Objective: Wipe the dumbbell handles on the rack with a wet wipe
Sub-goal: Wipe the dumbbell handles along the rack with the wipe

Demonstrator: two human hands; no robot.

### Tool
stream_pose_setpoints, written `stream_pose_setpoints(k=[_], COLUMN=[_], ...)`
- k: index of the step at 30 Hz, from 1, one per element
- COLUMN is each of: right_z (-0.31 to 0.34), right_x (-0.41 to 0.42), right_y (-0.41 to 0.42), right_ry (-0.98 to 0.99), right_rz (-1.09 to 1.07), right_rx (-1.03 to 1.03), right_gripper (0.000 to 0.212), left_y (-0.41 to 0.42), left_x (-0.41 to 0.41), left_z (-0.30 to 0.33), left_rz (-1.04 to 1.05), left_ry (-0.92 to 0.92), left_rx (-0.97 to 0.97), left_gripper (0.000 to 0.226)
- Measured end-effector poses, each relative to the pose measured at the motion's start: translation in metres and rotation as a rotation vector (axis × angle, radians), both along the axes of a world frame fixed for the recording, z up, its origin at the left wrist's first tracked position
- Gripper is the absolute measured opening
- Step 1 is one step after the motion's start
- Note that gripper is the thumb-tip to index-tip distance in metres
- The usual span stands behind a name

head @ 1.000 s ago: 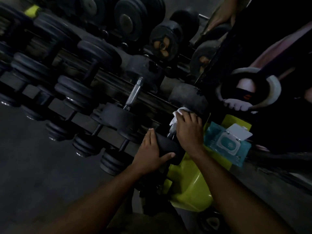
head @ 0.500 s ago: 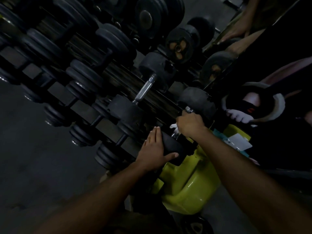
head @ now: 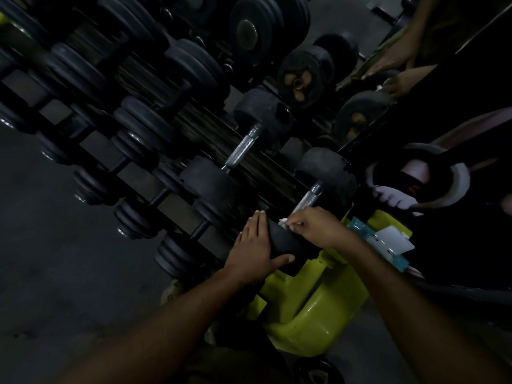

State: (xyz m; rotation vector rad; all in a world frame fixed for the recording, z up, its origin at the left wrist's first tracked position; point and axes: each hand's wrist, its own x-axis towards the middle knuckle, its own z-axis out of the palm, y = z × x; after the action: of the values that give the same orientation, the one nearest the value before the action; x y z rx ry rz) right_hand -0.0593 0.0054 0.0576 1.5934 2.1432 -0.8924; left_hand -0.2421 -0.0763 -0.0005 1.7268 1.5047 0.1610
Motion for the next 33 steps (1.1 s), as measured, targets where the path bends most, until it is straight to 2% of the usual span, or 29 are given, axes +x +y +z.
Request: stream_pose_setpoints(k=[3, 7, 12, 16, 22, 24, 30, 33], right_z=[0.003, -0.009, -0.037, -0.048, -0.058, -0.061, -0.038, -0.031], right_x=[0.011, 0.014, 0.019, 0.016, 0.001, 0.004, 0.011, 0.012], right_y=[-0.014, -0.026, -0.033, -0.033, -0.016, -0.017, -0.031, -0.031], right_ry=[0.158, 0.216, 0.409, 0.478, 0.913, 0.919, 0.699, 0.701], right_rz=[-0.236, -0.415, -0.789, -0.996, -1.465, -1.491, -1.166, -1.166], right_rx=[-0.093, -0.160, -0.348, -0.349, -0.381, -0.441, -0.547, -0.553], right_gripper=[0.018, 0.015, 0.025, 0.013, 0.035, 0.040, 0.028, 0.031], left_y=[0.000, 0.000, 0.001, 0.001, 0.003, 0.003, 0.005, 0.005], left_x=[0.000, 0.000, 0.001, 0.001, 0.001, 0.001, 0.000, 0.000], left_z=[0.000, 0.000, 0.002, 0.002, 0.001, 0.002, 0.003, 0.004], left_rz=[0.002, 0.005, 0.004, -0.005, -0.018, -0.025, -0.041, -0.048], left_ry=[0.002, 0.007, 0.009, 0.019, 0.038, 0.049, 0.054, 0.059], left_rx=[0.001, 0.006, 0.009, 0.011, 0.001, -0.004, -0.003, -0.001], left_gripper=[0.126, 0.127, 0.126, 0.127, 0.128, 0.128, 0.128, 0.128])
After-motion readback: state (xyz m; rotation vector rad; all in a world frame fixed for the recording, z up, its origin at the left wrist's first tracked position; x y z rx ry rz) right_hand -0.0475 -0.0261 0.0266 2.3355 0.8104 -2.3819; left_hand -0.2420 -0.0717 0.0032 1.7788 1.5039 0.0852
